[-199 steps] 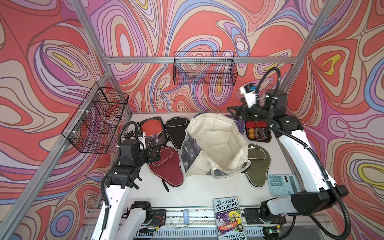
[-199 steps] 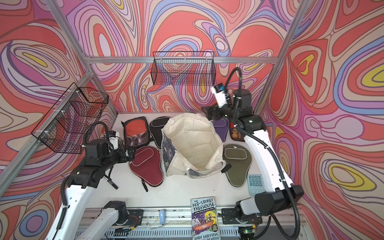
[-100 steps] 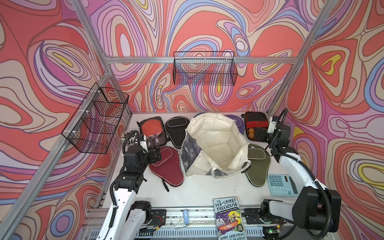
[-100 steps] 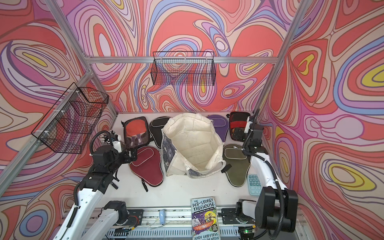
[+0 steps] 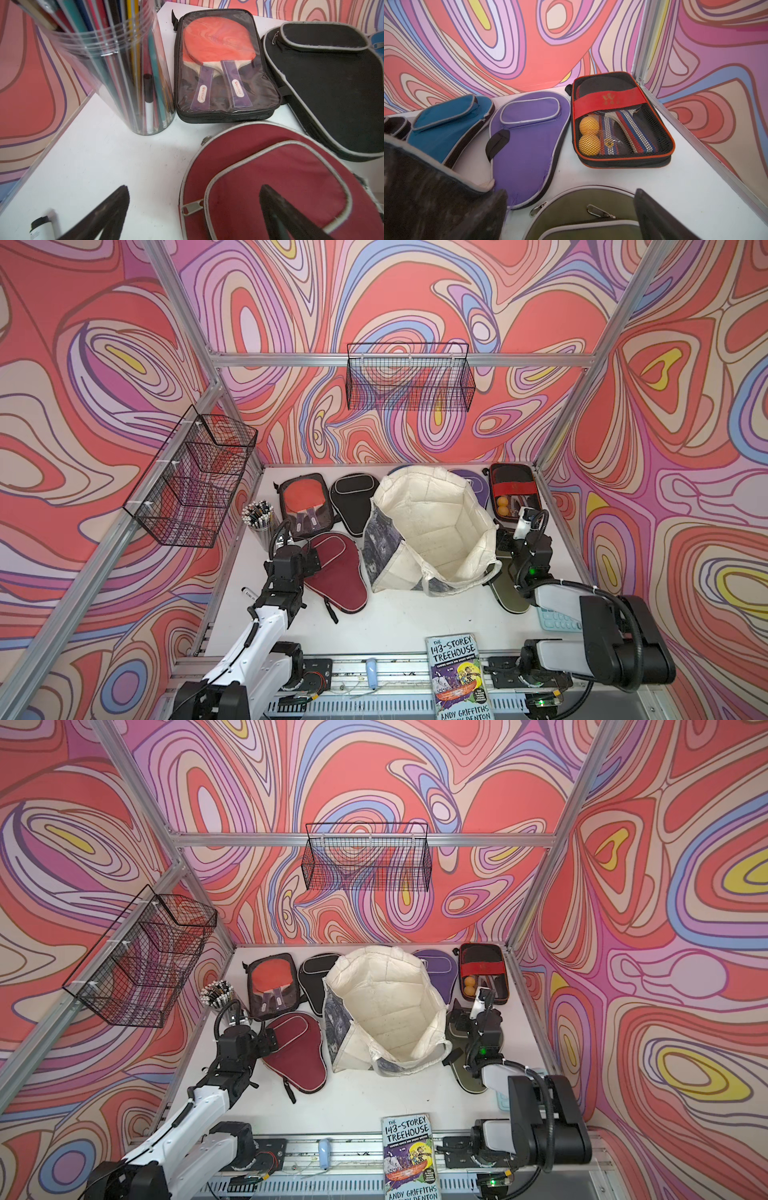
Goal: Remove the ping pong set from the canvas bag
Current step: Reset both arms
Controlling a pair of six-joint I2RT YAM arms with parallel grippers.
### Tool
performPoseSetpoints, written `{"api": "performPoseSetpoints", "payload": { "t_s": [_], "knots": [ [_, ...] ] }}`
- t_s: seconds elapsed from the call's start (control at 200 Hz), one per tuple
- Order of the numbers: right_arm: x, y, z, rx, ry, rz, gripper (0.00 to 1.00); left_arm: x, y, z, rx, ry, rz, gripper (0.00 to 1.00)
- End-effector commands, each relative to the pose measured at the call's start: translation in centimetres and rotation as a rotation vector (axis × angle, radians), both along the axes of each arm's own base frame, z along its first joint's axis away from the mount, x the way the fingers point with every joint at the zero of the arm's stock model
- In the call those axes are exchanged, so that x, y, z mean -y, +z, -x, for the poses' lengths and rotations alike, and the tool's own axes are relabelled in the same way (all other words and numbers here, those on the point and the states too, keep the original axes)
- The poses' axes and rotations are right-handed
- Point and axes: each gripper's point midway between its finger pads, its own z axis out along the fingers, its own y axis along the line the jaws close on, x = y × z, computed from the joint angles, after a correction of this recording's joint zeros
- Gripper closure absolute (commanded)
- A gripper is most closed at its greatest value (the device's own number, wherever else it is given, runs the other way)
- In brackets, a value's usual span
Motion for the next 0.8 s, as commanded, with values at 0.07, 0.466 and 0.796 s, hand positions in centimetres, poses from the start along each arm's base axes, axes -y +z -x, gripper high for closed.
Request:
{"api": "performPoseSetpoints", "payload": {
  "t_s": [0.07, 0.466, 0.796],
  "knots": [
    [1.0, 1.1, -0.4, 0.141, -0.064, 0.015, 0.02, 0.0, 2.2, -3.4, 0.175, -0.02, -0.076, 0.0],
    [0.0, -2.2, -2.7, 0.061, -0.058, 0.054, 0.02, 1.2, -0.6, -8.3, 0.196, -0.112, -0.162, 0.0],
    [-0.4, -2.2, -3.0, 0.054, -0.054, 0.074, 0.02, 1.2, -1.0, -8.8, 0.182, -0.115, -0.164, 0.0]
  ]
}}
